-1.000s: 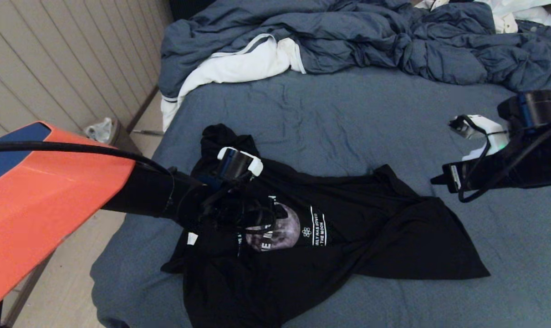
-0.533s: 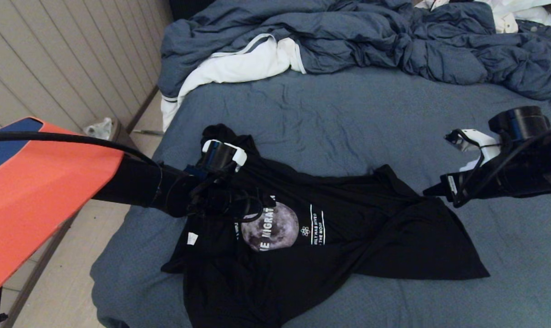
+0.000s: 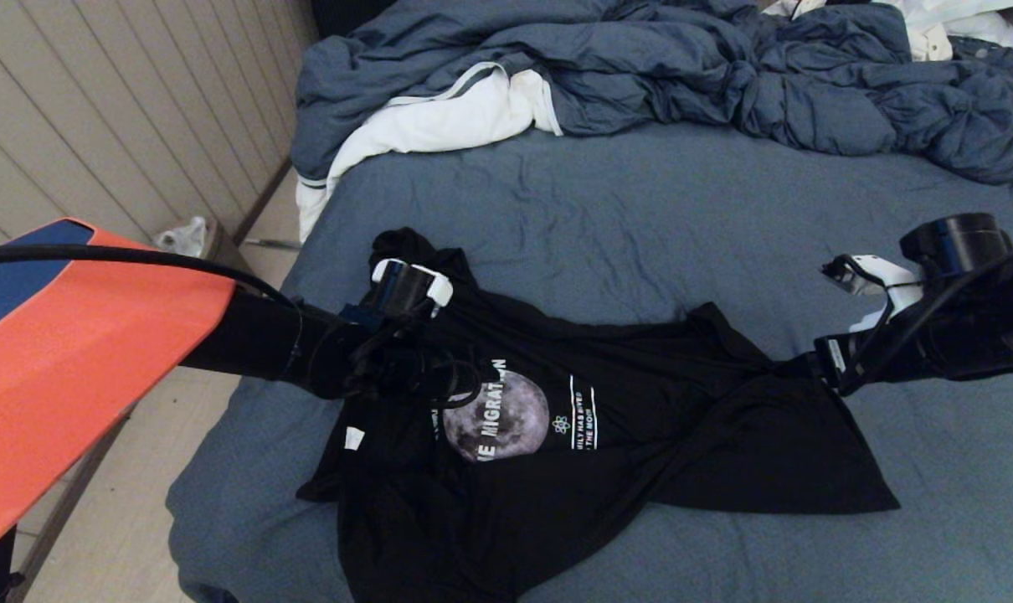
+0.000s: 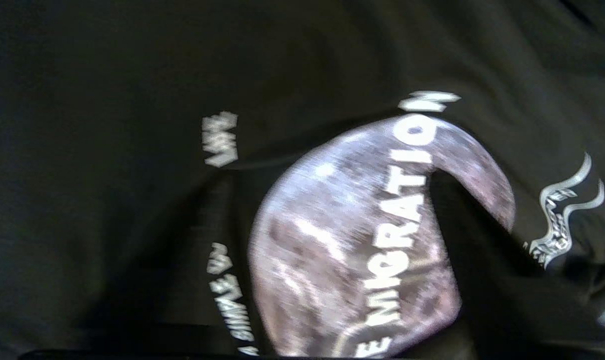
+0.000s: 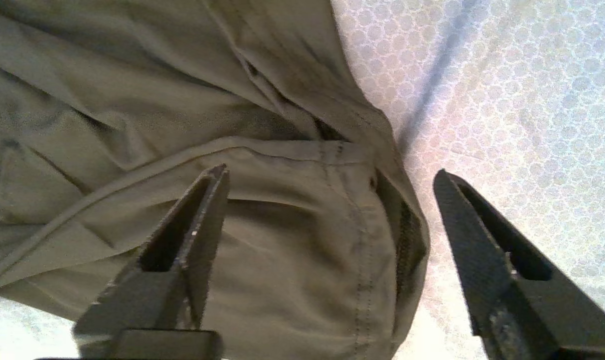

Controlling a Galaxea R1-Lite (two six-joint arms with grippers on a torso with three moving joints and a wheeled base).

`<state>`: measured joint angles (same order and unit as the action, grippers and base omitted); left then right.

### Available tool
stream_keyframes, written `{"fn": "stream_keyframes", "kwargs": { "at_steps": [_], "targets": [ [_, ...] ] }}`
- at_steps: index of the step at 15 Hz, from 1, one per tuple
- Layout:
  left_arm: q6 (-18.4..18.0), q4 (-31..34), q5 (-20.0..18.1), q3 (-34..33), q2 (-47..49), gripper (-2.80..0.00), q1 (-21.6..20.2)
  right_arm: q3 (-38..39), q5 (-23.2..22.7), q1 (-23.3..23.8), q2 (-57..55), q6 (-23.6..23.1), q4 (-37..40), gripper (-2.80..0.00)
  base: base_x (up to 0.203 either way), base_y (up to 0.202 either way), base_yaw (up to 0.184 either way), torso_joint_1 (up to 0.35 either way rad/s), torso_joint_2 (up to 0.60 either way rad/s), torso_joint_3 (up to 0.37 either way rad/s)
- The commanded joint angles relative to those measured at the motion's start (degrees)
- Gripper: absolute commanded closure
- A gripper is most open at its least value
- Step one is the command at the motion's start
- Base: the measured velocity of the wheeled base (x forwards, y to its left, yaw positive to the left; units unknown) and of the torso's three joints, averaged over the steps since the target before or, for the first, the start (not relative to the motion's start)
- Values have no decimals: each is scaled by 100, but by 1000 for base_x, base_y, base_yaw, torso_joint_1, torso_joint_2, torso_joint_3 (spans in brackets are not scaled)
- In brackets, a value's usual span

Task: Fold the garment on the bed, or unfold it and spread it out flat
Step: Unford the black T-shirt

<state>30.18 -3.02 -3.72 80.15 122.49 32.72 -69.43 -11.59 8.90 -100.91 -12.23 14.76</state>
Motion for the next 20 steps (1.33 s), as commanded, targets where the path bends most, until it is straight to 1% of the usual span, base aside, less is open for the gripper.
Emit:
{"fn": "stream_keyframes", "kwargs": {
  "at_steps": [1, 6, 13, 16, 20],
  "targets": [
    [23, -23, -28, 2, -53, 0, 6, -18, -10, -2, 19, -8, 9, -280, 0, 0, 0, 0, 0, 0],
    [31, -23, -50, 18, -182, 0, -11, 26, -10, -11, 26, -8, 9, -280, 0, 0, 0, 0, 0, 0],
    [40, -23, -47, 79, -72, 0, -11, -53, -10, -37, -232, -8, 2, -280, 0, 0, 0, 0, 0, 0],
    [40, -23, -50, 88, -50, 0, -11, 25, 17, -12, -349, 0, -378, -280, 0, 0, 0, 0, 0, 0],
    [40, -23, -50, 88, -45, 0, -11, 61, 122, -29, -329, -8, -439, -280, 0, 0, 0, 0, 0, 0]
  ]
}}
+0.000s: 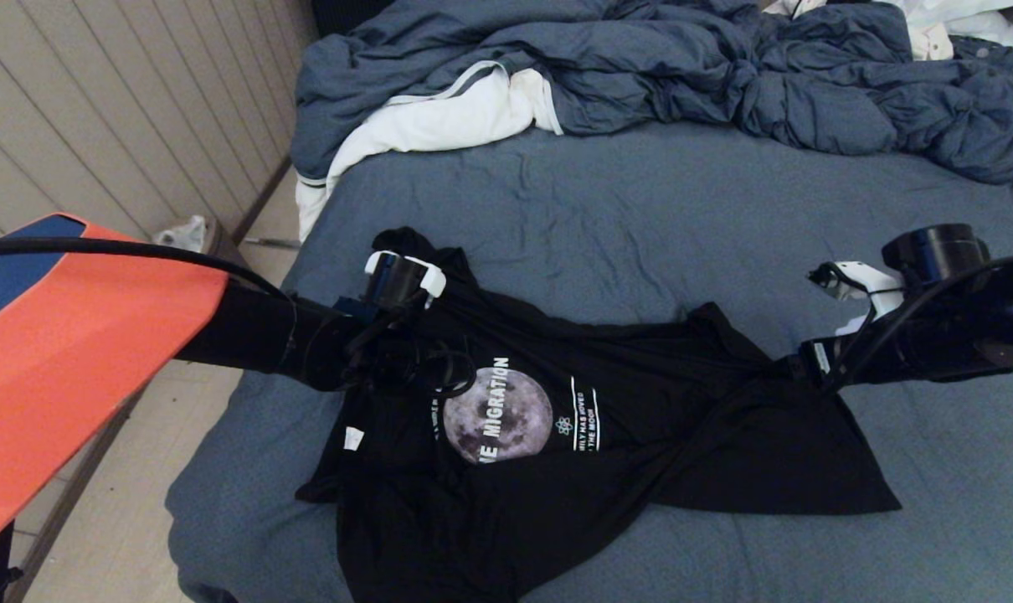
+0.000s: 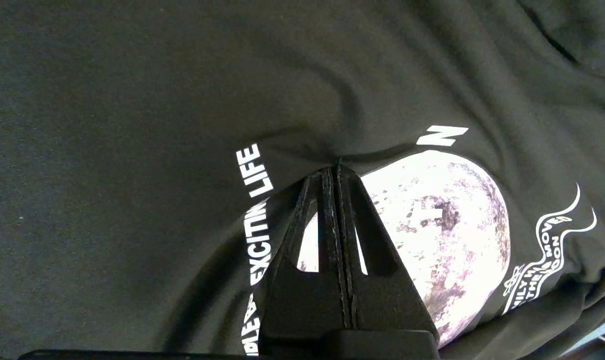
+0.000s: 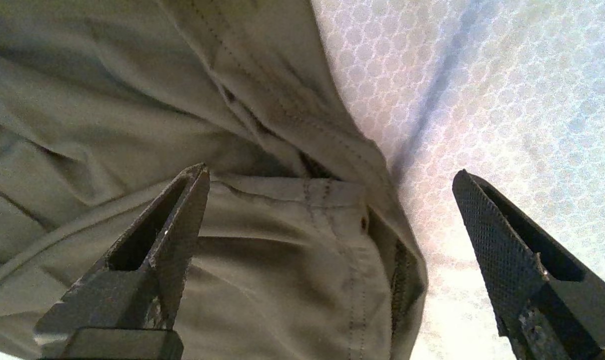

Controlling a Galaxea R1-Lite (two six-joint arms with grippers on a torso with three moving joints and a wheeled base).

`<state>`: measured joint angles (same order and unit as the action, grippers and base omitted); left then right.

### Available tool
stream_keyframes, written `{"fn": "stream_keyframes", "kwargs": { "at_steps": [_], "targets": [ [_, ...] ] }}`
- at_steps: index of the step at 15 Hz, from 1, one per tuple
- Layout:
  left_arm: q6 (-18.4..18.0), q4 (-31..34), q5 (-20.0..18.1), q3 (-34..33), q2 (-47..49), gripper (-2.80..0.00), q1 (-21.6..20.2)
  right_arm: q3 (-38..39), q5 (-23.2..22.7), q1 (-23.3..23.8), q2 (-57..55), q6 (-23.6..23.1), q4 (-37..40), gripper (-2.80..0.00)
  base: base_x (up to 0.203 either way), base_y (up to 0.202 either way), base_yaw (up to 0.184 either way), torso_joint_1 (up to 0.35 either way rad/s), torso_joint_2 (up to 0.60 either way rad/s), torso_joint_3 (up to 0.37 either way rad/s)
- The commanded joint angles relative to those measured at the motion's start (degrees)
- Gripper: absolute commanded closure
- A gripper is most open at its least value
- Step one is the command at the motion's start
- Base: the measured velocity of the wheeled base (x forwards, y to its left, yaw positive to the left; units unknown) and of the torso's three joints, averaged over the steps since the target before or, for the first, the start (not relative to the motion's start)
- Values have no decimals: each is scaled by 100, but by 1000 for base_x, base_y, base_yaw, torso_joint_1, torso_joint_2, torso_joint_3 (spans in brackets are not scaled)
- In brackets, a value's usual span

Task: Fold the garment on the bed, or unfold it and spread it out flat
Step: Unford the black T-shirt

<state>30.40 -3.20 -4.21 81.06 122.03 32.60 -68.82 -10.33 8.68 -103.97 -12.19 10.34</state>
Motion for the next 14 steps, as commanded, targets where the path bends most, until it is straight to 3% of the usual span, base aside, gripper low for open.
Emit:
{"fn": "stream_keyframes", "kwargs": {
  "at_steps": [1, 6, 7, 14],
  "targets": [
    [19, -5, -1, -2, 20, 0, 1, 0, 4, -7, -45, -11, 3, -280, 0, 0, 0, 0, 0, 0],
    [10, -5, -1, 7, 65, 0, 1, -107, 4, -33, -203, -11, -5, -280, 0, 0, 0, 0, 0, 0],
    [10, -5, -1, 7, 67, 0, 1, -114, 4, -33, -203, -11, -5, 0, 0, 0, 0, 0, 0, 0],
    [10, -5, -1, 7, 76, 0, 1, -131, 4, -42, -158, -11, -5, 0, 0, 0, 0, 0, 0, 0]
  ]
}}
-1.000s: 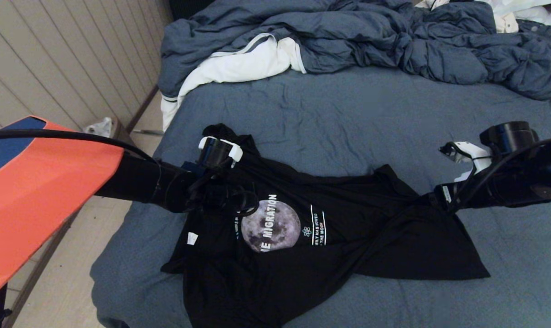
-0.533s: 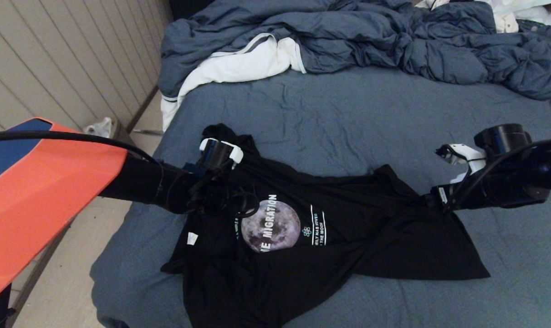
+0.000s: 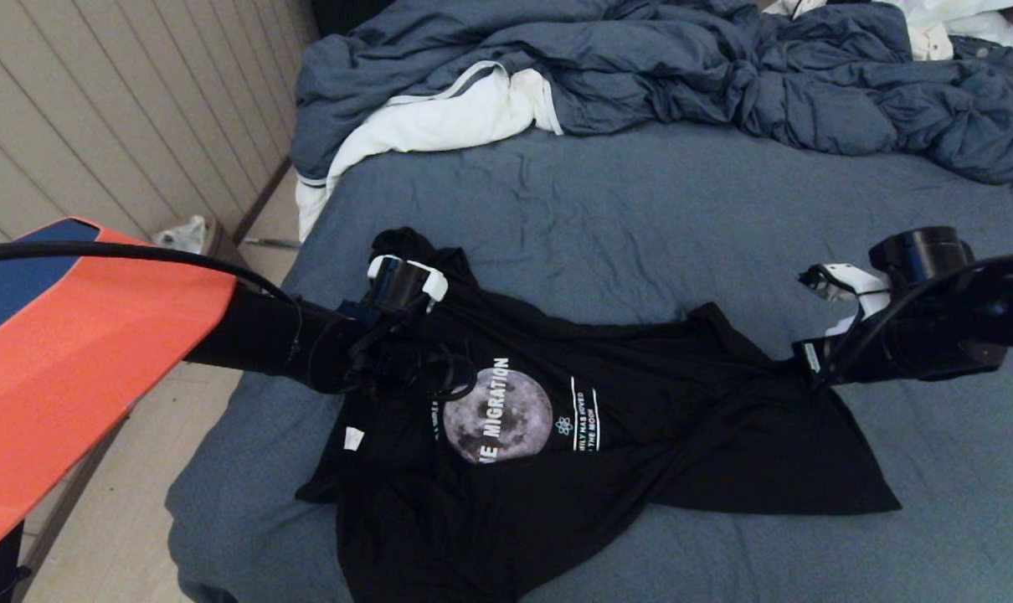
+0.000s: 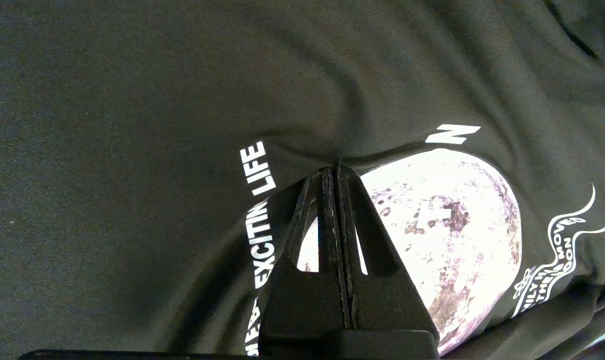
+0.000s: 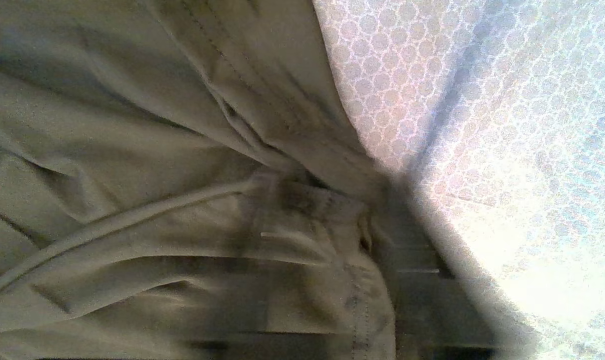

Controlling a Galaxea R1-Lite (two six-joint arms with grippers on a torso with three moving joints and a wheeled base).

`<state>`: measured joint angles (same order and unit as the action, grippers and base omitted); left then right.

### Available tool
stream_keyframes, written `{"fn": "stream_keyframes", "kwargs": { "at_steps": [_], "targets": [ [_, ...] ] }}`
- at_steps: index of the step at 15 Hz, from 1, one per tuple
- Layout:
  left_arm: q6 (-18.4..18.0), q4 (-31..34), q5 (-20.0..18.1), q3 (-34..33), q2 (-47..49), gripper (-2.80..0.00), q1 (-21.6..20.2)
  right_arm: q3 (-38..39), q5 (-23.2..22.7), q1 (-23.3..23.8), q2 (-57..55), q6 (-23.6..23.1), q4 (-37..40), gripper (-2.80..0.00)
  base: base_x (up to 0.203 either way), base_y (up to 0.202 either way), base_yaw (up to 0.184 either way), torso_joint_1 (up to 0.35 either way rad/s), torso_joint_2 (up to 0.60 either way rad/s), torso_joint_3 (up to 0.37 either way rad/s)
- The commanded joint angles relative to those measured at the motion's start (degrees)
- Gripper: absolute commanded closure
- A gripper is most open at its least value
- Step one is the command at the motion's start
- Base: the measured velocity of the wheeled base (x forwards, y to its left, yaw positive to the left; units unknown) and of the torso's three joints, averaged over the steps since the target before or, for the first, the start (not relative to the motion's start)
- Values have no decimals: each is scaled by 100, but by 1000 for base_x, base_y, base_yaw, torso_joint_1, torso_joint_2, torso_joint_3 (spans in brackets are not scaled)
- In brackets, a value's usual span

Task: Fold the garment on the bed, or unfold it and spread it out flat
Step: Unford the black T-shirt

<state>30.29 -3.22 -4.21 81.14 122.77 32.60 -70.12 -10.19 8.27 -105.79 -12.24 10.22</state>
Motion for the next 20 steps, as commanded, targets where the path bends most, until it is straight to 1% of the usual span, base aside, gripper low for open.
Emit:
{"fn": "stream_keyframes", "kwargs": {
  "at_steps": [1, 4, 7, 9, 10, 12, 15, 20],
  "targets": [
    [21, -3, -1, -2, 1, 0, 1, 7, -9, 0, 41, -15, 7, 0, 0, 0, 0, 0, 0, 0],
    [21, -3, -1, -2, 1, 0, 1, 42, -9, 0, 66, -15, 7, 0, 0, 0, 0, 0, 0, 0],
    [21, -3, -1, -2, 1, 0, 1, 168, -9, 20, 368, -48, 23, 0, 0, 0, 0, 0, 0, 0],
    [21, -3, -1, 16, -8, 0, 1, 332, -9, 88, 713, -239, 32, 0, 0, 0, 0, 0, 0, 0],
    [21, -3, -1, 33, -8, 0, 1, 430, -9, 226, 837, -406, 33, 0, 0, 0, 0, 0, 0, 0],
    [21, -3, -1, 32, -8, 0, 1, 497, -9, 493, 887, -527, 25, 0, 0, 0, 0, 0, 0, 0],
    [21, -3, -1, 25, -16, 0, 1, 484, -9, 540, 792, -542, 16, 0, 0, 0, 0, 0, 0, 0],
    [21, -3, 7, 33, -8, 0, 1, 427, -9, 819, 515, -604, 7, 0, 0, 0, 0, 0, 0, 0]
  ]
}}
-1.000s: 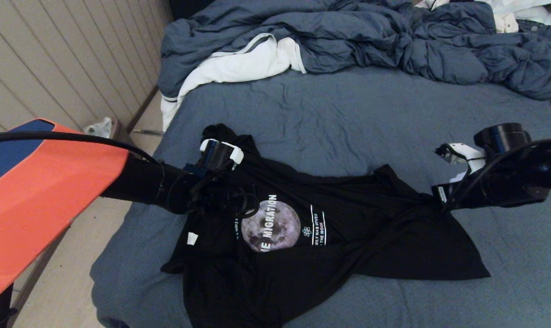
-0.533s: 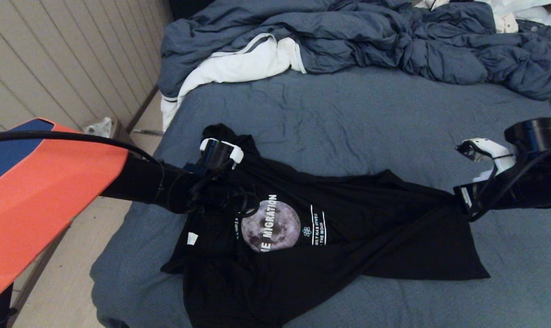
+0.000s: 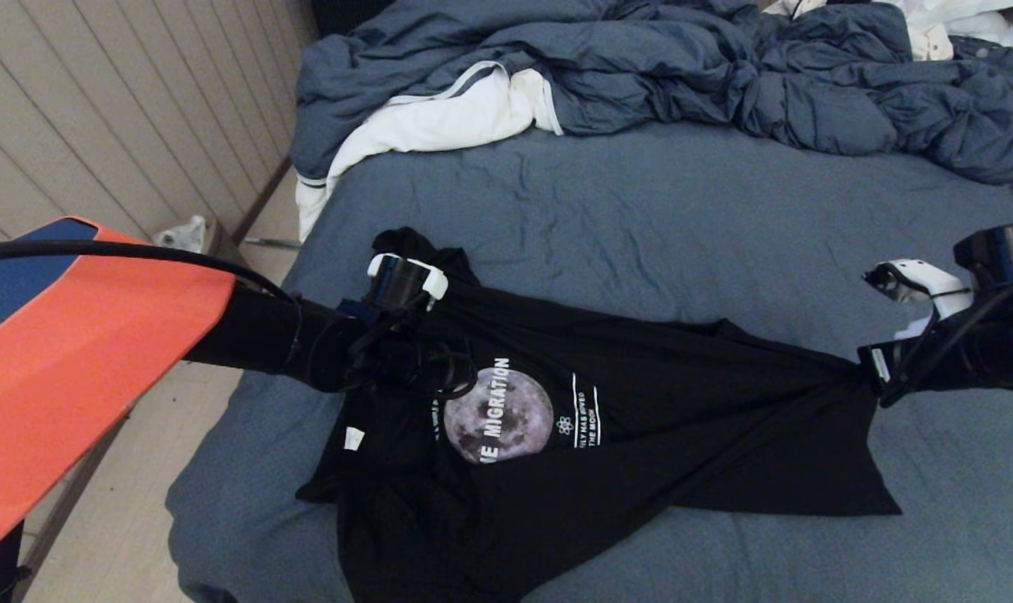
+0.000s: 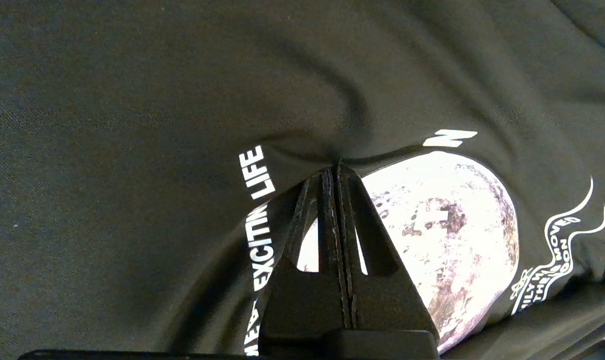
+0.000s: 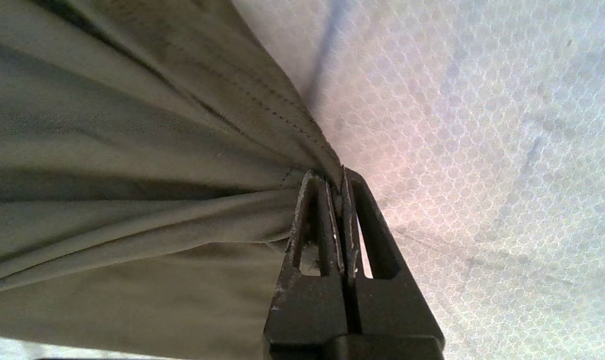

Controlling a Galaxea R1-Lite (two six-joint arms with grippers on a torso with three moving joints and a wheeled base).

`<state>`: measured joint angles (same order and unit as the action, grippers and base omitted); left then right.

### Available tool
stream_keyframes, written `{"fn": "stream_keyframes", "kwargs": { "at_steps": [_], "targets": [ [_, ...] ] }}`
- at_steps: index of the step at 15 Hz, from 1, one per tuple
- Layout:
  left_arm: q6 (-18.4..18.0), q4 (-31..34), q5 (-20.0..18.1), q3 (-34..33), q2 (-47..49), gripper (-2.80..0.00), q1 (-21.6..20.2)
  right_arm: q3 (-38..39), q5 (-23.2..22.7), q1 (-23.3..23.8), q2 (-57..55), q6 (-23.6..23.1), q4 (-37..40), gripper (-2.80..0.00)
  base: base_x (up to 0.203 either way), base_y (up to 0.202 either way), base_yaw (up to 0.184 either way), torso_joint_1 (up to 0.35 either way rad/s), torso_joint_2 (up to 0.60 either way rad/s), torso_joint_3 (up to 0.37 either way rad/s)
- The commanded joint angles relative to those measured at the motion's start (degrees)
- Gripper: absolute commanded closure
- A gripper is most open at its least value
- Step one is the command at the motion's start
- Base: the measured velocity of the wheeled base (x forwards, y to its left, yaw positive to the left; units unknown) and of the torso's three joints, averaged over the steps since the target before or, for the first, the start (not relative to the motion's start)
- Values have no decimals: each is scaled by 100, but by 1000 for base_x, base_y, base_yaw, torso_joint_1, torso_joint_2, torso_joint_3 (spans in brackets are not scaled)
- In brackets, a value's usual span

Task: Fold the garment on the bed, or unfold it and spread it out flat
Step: Unford the black T-shirt

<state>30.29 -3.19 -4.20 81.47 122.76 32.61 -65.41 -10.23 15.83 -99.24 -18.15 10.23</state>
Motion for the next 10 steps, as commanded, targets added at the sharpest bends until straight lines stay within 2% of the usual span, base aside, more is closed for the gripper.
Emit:
{"fn": "stream_keyframes", "kwargs": {
  "at_steps": [1, 5, 10],
  "targets": [
    [20, -6, -2, 9, -6, 0, 0, -150, -6, 95, -245, -18, 5, 0, 0, 0, 0, 0, 0, 0],
    [22, -6, 7, 76, -6, 0, -58, -633, -12, 177, -628, -4, 15, 0, 0, 0, 0, 0, 0, 0],
    [20, -6, 7, 106, -6, 0, -88, -596, -23, 157, -596, -13, 14, 0, 0, 0, 0, 0, 0, 0]
  ]
}}
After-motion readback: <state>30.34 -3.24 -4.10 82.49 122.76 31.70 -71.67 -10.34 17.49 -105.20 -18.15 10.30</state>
